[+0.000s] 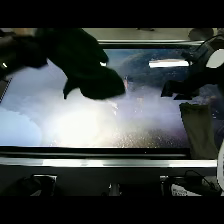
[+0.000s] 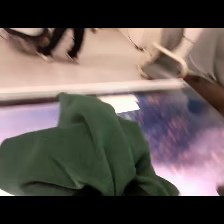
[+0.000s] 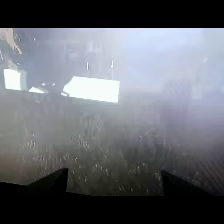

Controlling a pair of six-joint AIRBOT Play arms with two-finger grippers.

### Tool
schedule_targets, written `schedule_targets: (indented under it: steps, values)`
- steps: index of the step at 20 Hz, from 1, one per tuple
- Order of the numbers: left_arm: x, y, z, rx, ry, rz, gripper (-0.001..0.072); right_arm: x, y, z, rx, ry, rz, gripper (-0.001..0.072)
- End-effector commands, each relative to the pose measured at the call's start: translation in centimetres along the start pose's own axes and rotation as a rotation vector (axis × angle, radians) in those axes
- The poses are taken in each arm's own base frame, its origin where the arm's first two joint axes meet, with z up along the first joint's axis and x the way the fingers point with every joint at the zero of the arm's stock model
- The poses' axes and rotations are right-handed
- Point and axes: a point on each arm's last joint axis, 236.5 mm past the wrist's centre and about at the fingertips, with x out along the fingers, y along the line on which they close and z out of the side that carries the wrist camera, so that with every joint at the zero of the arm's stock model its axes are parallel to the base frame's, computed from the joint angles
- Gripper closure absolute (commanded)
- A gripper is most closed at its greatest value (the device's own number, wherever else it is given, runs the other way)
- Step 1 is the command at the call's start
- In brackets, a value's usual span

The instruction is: Fold the shirts.

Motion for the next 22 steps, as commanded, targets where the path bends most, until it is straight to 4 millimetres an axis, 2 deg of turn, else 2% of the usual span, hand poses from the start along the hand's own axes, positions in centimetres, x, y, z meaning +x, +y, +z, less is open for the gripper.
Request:
schedule_targets:
  steps: [1,3,4,5,6,7,8,9,10,12,13,14,16,17,19,20,22]
  values:
    - [1.4,-3.2,-10.4,-0.03,0.247,-0.071,0.0673,-6.8,-0.8,-2.0,0.012,-0.129,-0.107,0.0115]
    - [4.5,-3.3,-20.3,-0.051,0.462,-0.051,0.0673,-9.4,-0.4,-4.1,0.016,-0.152,-0.122,0.0115]
    - [5.7,-3.0,-25.5,-0.08,0.564,-0.025,0.0673,-10.0,-0.2,-4.7,0.019,-0.155,-0.123,0.0115]
    - [6.5,-2.9,-29.8,-0.144,0.65,-0.004,0.0674,-10.1,-0.2,-5.0,0.021,-0.149,-0.123,0.0115]
    - [7.3,-3.5,-33.1,-0.243,0.718,-0.007,0.0674,-9.9,-0.3,-5.0,0.022,-0.145,-0.125,0.0115]
    - [8.3,-4.1,-35.0,-0.283,0.752,-0.027,0.0672,-9.4,-0.5,-4.8,0.025,-0.143,-0.127,0.0115]
    - [9.4,-4.8,-35.9,-0.317,0.776,-0.048,0.0593,-8.6,-0.7,-4.8,0.028,-0.133,-0.128,0.0114]
    - [10.2,-5.3,-35.9,-0.333,0.794,-0.069,0.0189,-7.7,-1.0,-4.9,0.031,-0.106,-0.129,0.0113]
    - [10.6,-5.0,-35.0,-0.348,0.813,-0.068,0.0002,-6.8,-1.2,-5.2,0.037,-0.075,-0.127,0.0108]
    - [9.7,-2.8,-31.5,-0.258,0.848,-0.08,-0.0009,-5.3,-0.5,-5.0,0.031,-0.037,-0.085,0.0099]
    - [8.6,-0.4,-29.7,-0.207,0.868,-0.05,-0.0009,-4.5,0.4,-4.8,0.021,-0.024,-0.039,0.0067]
    - [7.0,2.8,-28.3,-0.163,0.893,0.024,-0.0008,-3.6,1.5,-4.6,0.008,-0.012,0.019,0.0028]
    - [2.7,8.9,-27.9,-0.134,0.96,0.189,-0.0008,-1.4,3.4,-5.1,0.007,0.046,0.127,0.0026]
    - [0.9,10.3,-28.8,-0.149,0.999,0.218,-0.0008,-0.2,3.8,-5.8,0.019,0.09,0.16,0.0026]
    - [-1.8,10.8,-32.5,-0.231,1.056,0.228,-0.0006,2.2,4.4,-7.3,-0.003,0.153,0.182,0.0027]
    - [-2.4,10.1,-34.9,-0.278,1.083,0.206,-0.0004,3.3,5.0,-7.7,-0.025,0.162,0.183,0.0027]
    - [-2.6,7.2,-39.6,-0.443,1.114,0.129,0.0,6.1,6.6,-8.2,-0.09,0.157,0.191,0.0007]
